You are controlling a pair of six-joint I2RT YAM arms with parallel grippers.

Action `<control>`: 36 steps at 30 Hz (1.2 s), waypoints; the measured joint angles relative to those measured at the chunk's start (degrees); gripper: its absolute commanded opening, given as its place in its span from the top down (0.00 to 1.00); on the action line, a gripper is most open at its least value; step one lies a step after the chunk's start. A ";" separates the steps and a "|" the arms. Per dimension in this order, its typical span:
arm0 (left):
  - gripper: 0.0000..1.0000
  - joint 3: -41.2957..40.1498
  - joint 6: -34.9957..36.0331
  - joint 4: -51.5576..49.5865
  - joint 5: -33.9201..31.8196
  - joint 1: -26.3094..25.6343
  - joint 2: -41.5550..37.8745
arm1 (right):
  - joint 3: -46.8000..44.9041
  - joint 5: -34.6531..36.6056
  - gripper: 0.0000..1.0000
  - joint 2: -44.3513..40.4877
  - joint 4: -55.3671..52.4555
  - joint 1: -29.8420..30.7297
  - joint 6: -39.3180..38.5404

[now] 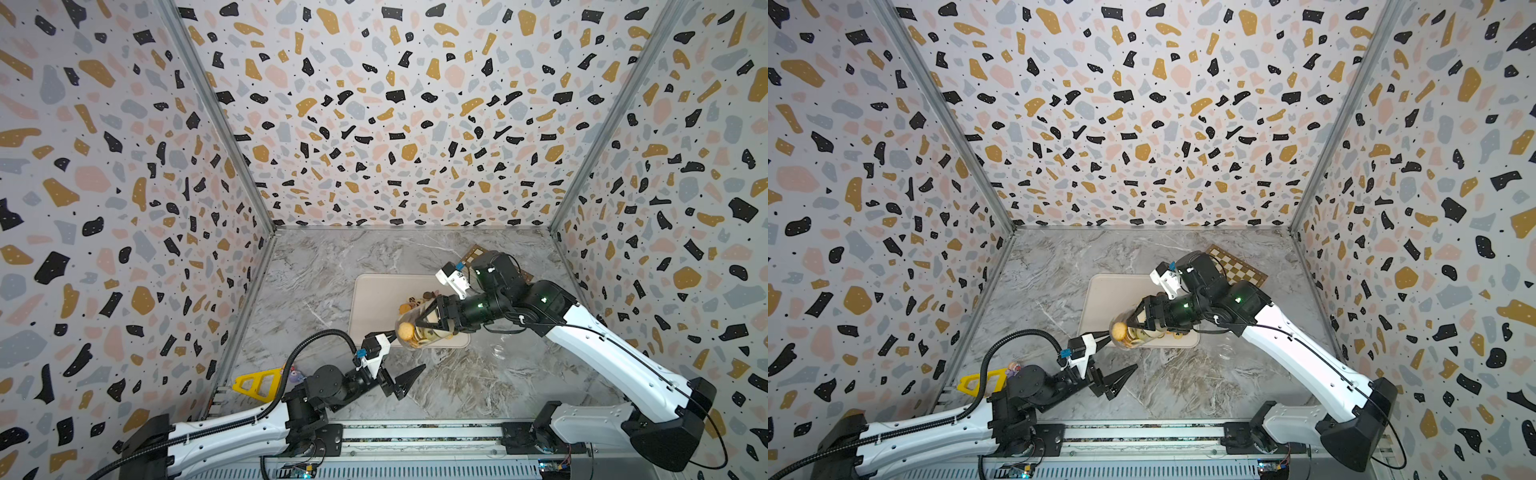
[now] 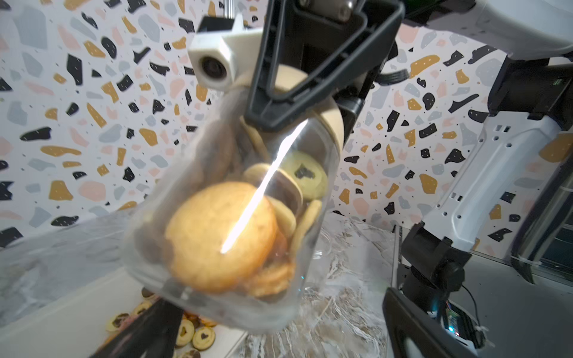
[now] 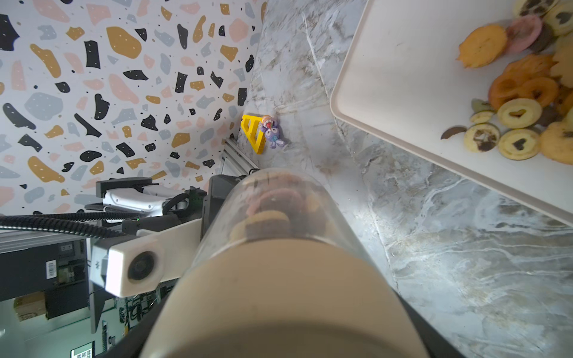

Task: Pour the cookies out of the jar
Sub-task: Pick up the jar from the center of the board.

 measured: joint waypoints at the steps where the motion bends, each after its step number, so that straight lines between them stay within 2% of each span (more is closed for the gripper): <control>1: 0.01 0.02 0.72 0.50 -0.22 0.00 0.00 | 0.00 -0.48 1.00 -0.04 0.50 0.02 0.20; 16: 0.01 1.77 5.75 1.49 -1.95 0.52 -0.22 | -0.81 -4.15 1.00 -1.03 2.12 2.62 1.99; 21: 0.01 1.73 6.58 -1.60 -0.55 0.42 -4.39 | -1.27 -5.84 1.00 -2.12 1.16 0.81 0.81; 27: 0.01 1.73 6.80 -5.44 5.51 0.68 -11.34 | -1.51 -9.35 1.00 -3.23 -0.83 -2.40 -1.07; 32: 0.01 3.30 6.82 -6.67 10.12 1.18 -4.92 | -1.51 -12.28 1.00 -3.37 -1.68 -2.29 -2.05; 36: 0.01 3.74 7.85 -5.40 8.55 1.77 -0.61 | -1.51 -12.24 1.00 -3.39 -3.21 -2.23 -2.78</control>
